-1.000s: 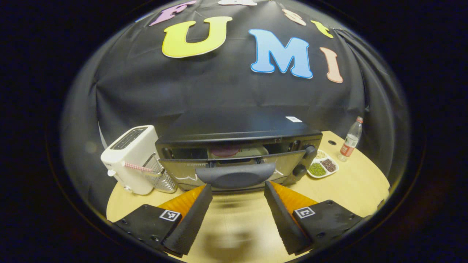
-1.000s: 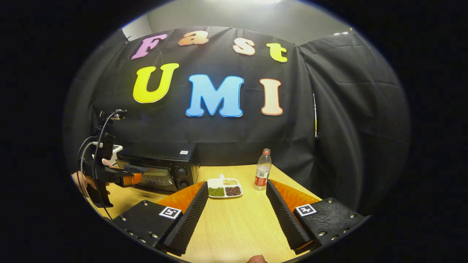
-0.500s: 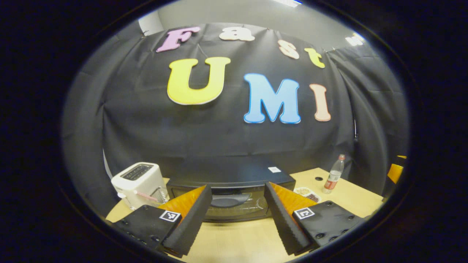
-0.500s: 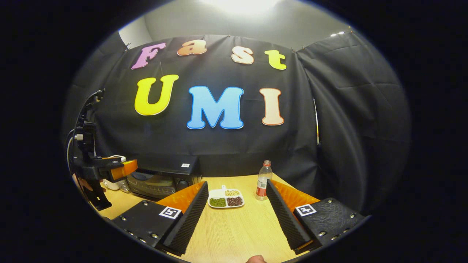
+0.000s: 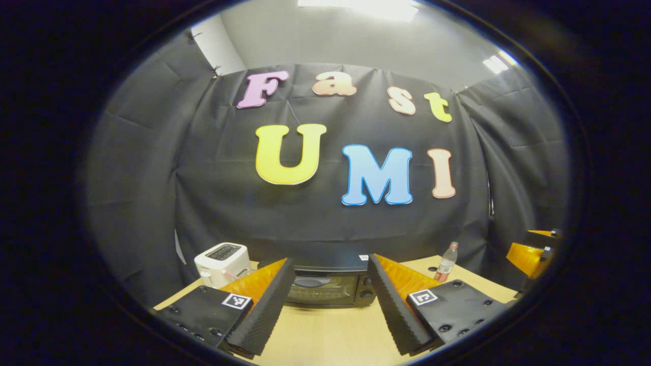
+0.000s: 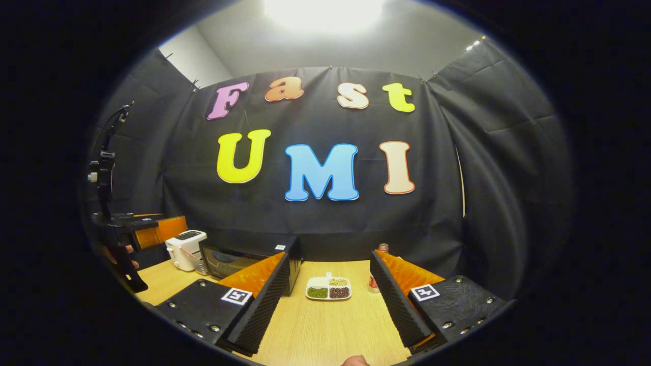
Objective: Open the electric oven with the left hand, put the food in, and close the electric oven.
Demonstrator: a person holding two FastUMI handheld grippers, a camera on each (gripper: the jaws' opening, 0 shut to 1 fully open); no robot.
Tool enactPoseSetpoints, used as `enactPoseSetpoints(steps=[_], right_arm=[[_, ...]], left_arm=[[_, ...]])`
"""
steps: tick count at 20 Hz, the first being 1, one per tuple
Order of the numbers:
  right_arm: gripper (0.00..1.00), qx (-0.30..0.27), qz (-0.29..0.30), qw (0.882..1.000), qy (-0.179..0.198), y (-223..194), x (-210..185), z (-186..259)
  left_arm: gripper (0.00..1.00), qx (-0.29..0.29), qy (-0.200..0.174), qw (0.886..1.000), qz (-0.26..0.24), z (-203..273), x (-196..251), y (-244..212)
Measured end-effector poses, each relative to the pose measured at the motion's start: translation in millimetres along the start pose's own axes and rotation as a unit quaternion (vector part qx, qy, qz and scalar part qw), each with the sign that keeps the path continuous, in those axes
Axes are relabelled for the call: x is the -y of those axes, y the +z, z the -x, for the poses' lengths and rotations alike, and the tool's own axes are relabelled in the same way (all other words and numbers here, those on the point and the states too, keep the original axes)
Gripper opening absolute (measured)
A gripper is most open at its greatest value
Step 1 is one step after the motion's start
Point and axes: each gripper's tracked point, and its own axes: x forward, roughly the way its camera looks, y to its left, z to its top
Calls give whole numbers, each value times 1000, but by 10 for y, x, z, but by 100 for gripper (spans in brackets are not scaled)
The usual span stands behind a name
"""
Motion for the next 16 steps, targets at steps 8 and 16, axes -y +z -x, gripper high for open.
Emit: enactPoseSetpoints(steps=[8, 16], right_arm=[[98, 3, -13, 1000, 26, 79, 74, 302], [98, 58, -32, 997, 27, 397, -208, 500]], left_arm=[[100, 24, 18, 1000, -1, 948, 201, 255], [100, 42, 26, 999, -4, 1446, -121, 509]])
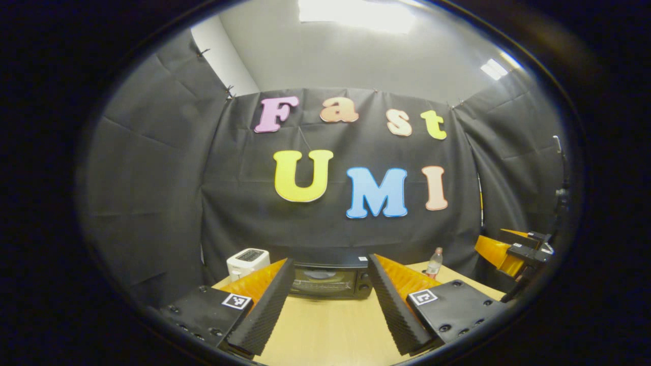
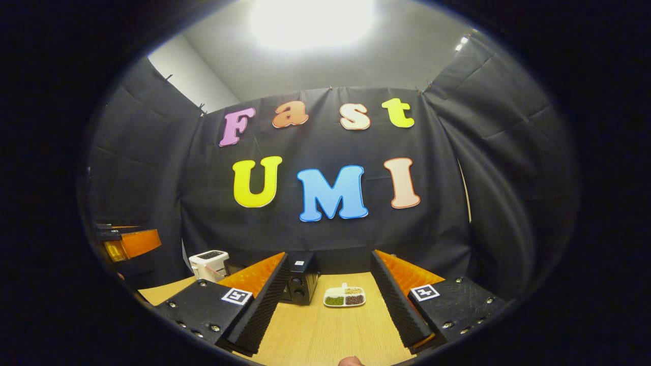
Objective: Open the electric oven with the left hand, put the food in, and close the electric oven.
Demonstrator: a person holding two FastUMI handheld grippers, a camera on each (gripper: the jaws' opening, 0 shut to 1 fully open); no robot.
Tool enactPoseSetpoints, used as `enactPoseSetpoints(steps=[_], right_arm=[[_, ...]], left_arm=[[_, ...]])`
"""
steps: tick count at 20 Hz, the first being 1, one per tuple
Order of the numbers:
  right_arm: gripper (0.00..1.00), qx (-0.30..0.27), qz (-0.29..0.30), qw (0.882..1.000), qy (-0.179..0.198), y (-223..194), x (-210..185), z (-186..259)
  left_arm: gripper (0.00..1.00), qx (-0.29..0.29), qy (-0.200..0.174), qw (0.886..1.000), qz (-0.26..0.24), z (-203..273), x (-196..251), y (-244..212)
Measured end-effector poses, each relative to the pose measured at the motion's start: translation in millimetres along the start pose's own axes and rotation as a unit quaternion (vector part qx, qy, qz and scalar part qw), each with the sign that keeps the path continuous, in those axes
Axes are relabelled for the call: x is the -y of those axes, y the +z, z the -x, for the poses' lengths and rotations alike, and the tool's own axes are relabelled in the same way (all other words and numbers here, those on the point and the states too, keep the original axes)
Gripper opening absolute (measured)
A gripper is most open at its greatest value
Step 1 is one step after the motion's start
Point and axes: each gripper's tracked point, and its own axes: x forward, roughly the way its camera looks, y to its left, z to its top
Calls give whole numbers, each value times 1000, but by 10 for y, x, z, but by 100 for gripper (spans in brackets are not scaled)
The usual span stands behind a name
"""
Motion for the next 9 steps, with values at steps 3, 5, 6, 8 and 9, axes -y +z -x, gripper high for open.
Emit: enactPoseSetpoints(steps=[3, 5, 6, 8, 9], right_arm=[[98, 5, 7, 1000, 4, 75, -117, 8], [98, 6, 9, 1000, 8, 85, -200, 32], [98, 5, 11, 1000, 14, 69, -259, 54], [98, 1, 20, 1000, 20, 27, -306, 89], [98, -3, 23, 1000, 20, -1, -312, 102]], left_arm=[[100, 8, 7, 1000, 3, 109, -138, 71], [100, 13, 13, 1000, 2, 159, -237, 105], [100, 15, 16, 1000, 3, 180, -265, 112], [100, 19, 20, 1000, 9, 222, -317, 135], [100, 20, 22, 999, 11, 230, -337, 143]])
